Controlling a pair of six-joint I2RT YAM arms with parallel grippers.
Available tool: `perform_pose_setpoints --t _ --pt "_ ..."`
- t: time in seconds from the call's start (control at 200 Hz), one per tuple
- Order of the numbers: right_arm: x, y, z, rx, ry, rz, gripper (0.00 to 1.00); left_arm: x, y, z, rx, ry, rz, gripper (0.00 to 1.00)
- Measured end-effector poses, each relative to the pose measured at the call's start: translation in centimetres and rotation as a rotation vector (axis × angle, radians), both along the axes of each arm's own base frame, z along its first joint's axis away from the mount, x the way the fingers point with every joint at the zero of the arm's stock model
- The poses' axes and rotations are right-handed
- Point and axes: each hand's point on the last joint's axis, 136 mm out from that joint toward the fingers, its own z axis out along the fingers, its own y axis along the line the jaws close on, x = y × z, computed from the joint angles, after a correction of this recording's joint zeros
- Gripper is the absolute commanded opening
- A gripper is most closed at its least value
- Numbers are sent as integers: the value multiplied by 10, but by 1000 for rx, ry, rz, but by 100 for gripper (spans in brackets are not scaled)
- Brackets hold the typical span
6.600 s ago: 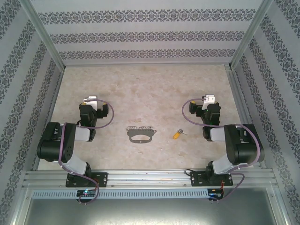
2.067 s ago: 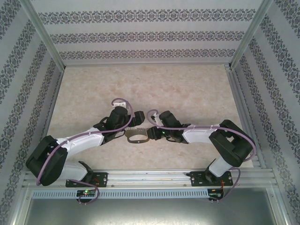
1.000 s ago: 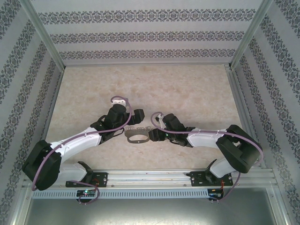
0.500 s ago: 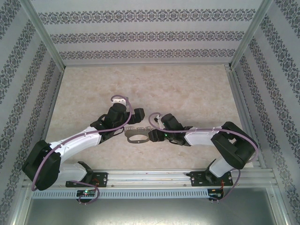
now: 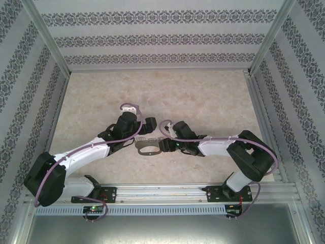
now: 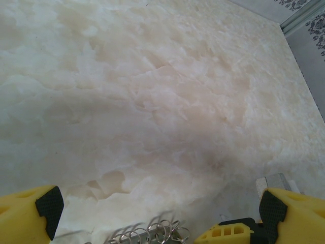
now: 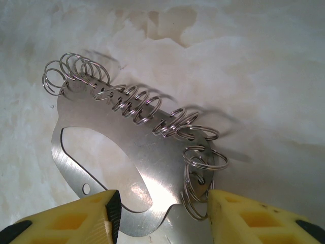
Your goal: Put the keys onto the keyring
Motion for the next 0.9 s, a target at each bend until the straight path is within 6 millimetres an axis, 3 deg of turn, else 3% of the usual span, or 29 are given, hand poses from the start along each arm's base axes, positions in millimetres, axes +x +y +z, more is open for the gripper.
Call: perform_pose_setpoints --t 0.415,0.899 --pt "-2 -2 0 -1 0 -1 49 0 1 8 -11 -18 3 100" --pt "-7 -9 -6 -15 8 -6 39 -1 1 12 -17 -27 3 100"
